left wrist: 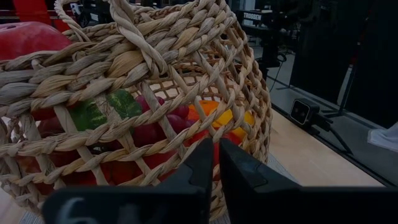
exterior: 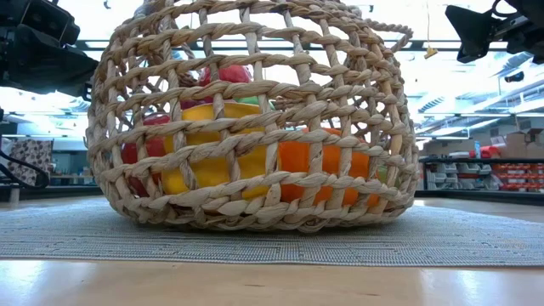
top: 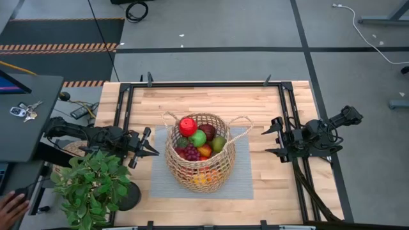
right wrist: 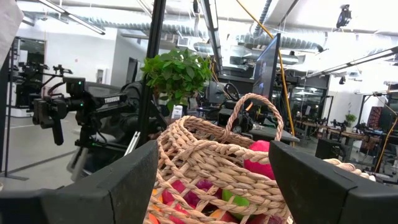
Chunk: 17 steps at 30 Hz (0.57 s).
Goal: Build produce basket
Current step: Return to Home Position
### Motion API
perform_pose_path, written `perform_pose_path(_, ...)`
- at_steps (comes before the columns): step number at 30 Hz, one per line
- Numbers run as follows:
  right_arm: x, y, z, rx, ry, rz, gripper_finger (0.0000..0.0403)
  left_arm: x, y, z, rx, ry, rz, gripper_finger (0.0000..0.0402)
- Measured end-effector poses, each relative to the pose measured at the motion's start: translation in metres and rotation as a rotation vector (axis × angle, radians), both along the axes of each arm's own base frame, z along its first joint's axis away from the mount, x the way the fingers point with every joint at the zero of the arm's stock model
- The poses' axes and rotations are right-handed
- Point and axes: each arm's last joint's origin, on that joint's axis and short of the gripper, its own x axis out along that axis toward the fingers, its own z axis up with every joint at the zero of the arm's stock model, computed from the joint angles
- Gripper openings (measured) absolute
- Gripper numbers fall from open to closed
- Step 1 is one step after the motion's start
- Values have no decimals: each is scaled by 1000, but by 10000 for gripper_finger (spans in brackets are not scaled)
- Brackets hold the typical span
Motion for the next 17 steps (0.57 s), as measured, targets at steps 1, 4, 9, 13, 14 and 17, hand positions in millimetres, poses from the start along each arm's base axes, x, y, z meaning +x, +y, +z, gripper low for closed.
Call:
perform_pose_path(1, 0, 0, 0, 0, 0, 0, 310, 0, 0, 0, 0, 0, 0, 36)
perform_pose_path(4, 0, 0, 0, 0, 0, 0, 310, 0, 0, 0, 0, 0, 0, 35)
perform_pose_path(9, 0, 0, 0, 0, 0, 0, 310, 0, 0, 0, 0, 0, 0, 30)
perform_pose_path(13, 0, 0, 0, 0, 0, 0, 310, 0, 0, 0, 0, 0, 0, 28)
perform_pose_path(14, 0, 0, 0, 0, 0, 0, 310, 0, 0, 0, 0, 0, 0, 28)
perform_pose_path(17, 0, 0, 0, 0, 0, 0, 310, 0, 0, 0, 0, 0, 0, 31)
